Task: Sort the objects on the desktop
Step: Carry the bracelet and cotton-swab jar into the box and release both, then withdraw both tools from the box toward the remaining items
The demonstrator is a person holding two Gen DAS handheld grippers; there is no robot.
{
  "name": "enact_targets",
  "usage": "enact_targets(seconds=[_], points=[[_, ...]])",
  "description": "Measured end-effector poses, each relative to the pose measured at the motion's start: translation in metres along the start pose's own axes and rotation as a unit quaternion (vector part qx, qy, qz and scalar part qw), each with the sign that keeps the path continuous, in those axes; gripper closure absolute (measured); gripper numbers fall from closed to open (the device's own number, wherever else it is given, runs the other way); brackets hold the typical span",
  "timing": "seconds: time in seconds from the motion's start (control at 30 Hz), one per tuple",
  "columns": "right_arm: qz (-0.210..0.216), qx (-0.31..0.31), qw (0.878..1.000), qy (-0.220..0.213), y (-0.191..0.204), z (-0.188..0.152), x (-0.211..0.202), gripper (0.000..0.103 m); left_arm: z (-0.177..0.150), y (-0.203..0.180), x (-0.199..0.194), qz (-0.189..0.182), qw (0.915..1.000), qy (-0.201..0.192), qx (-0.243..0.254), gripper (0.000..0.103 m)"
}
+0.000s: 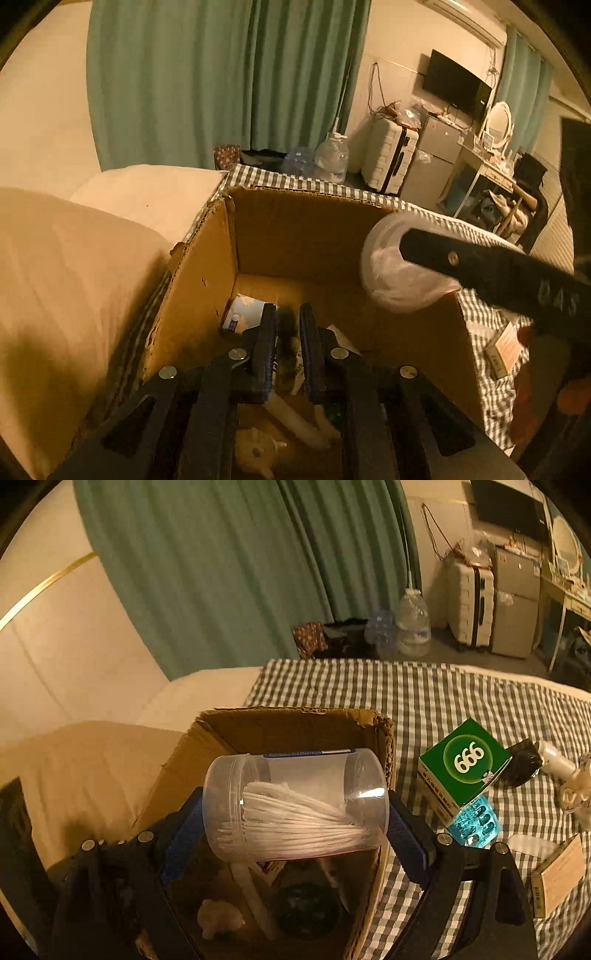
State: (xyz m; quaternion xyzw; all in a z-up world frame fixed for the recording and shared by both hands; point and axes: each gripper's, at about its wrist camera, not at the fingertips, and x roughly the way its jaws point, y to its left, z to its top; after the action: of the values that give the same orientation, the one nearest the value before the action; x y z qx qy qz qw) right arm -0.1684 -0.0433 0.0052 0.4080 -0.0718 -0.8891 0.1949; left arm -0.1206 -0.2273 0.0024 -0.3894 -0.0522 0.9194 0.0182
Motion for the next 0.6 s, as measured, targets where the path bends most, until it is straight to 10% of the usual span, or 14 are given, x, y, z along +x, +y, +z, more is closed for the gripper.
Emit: enact_targets(seconds=[0.07,0.1,0.6], points=[[-0.003,0.004,1.000,-0.015,-0.003,0.001,-0.007,0.012,-0.002,-0.003,0.002,0.005,0.9999,0.008,0.005,0.037],[-0.004,0.006,1.000,-0.020,-0.007,0.002,-0.011,0.011,-0.004,-0.005,0.000,0.005,1.0000,0.007,0.004,0.033],[-0.159,0.024,0.984,-0.073,-0.115,-0.051,-0.139,0.008,-0.026,-0.068,-0.056,-0.036,0.9985,-0.019,-0.036,0.020]])
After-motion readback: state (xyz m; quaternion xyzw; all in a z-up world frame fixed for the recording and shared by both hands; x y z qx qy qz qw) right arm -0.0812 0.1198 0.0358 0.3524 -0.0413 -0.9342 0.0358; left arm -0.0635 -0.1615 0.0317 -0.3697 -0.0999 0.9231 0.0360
